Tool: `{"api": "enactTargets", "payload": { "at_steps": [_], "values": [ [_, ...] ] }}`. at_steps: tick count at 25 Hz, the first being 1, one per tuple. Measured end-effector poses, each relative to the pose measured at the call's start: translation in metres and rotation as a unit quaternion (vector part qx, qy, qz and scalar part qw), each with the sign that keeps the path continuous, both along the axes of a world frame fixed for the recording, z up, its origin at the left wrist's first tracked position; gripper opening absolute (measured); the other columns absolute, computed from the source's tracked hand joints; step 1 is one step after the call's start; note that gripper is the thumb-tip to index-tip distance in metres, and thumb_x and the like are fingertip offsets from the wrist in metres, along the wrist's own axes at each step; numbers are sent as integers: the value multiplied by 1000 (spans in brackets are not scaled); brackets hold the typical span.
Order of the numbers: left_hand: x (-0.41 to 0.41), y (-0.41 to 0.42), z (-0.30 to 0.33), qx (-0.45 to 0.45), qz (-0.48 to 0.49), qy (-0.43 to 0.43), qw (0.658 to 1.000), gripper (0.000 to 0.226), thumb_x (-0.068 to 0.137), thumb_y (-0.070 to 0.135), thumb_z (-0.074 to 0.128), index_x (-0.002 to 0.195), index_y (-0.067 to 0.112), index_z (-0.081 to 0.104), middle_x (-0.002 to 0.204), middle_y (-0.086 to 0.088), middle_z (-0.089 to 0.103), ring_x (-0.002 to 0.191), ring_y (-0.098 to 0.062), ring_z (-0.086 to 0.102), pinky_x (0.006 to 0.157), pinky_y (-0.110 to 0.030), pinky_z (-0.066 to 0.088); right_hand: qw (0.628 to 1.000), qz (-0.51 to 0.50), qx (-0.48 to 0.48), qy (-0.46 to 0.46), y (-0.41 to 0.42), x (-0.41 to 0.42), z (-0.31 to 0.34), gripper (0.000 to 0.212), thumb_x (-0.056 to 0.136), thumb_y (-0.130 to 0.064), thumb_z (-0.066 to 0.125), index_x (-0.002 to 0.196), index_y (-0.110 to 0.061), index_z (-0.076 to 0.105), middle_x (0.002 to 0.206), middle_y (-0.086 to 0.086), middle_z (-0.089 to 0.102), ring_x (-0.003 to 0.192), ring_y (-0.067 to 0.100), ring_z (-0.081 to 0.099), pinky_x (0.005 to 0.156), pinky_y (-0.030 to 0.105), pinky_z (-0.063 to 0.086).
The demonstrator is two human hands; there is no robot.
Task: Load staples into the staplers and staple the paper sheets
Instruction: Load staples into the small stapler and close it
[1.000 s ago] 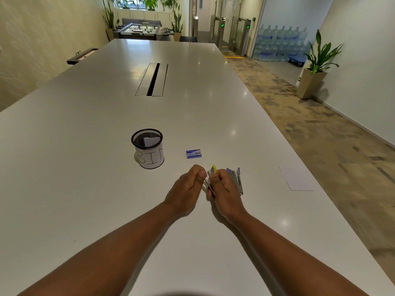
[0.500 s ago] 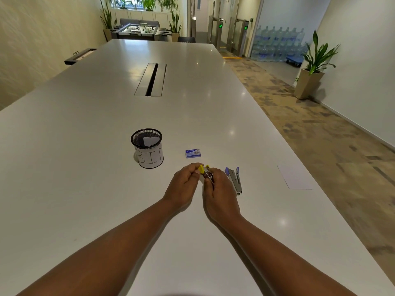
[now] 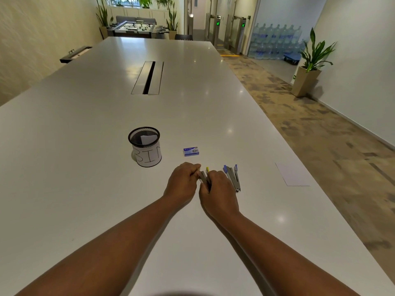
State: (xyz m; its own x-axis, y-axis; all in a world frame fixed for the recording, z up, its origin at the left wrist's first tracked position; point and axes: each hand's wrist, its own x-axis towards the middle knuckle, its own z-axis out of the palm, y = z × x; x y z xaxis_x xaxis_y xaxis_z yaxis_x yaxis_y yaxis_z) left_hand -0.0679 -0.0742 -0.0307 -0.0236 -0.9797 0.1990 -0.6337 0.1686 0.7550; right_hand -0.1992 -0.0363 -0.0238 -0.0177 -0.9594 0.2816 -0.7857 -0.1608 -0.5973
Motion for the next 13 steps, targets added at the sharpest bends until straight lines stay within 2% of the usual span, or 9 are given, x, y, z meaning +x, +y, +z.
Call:
{"api": "enactTargets", "payload": {
  "at_steps": [4, 6, 10, 13],
  "values": [
    [-3, 0, 2, 11, 35, 20, 999, 24, 100, 18, 58, 119, 12, 73, 120, -7, 71, 114, -24, 63, 96, -33, 47, 1000, -1, 4, -10, 2, -1, 2, 24, 91, -14, 54, 74, -19, 38, 72, -2, 44, 64, 18, 42, 58, 32, 30],
    [-3, 1, 2, 9, 48, 28, 998, 23, 99, 19, 60, 117, 13, 73, 119, -7, 72, 112, -24, 64, 93, -32, 46, 1000, 2, 13, -8, 1, -4, 2, 25, 91, -19, 58, 74, -19, 39, 73, -1, 46, 66, 18, 43, 59, 34, 33],
    [-4, 2, 3, 21, 65, 35, 997, 28, 100, 22, 60, 125, 16, 70, 126, -5, 70, 117, -21, 63, 96, -26, 44, 1000, 6, 10, -28, 3, -6, 1, 28, 89, -36, 66, 78, -16, 49, 76, -5, 51, 71, 15, 46, 61, 31, 37],
    [-4, 3, 4, 11, 66, 44, 997, 27, 100, 22, 59, 123, 14, 70, 125, -5, 70, 116, -20, 62, 94, -23, 42, 997, -47, -45, -39, 4, -20, 6, 22, 89, -39, 64, 99, -20, 63, 100, -6, 58, 86, 14, 54, 67, 29, 41]
  ]
}}
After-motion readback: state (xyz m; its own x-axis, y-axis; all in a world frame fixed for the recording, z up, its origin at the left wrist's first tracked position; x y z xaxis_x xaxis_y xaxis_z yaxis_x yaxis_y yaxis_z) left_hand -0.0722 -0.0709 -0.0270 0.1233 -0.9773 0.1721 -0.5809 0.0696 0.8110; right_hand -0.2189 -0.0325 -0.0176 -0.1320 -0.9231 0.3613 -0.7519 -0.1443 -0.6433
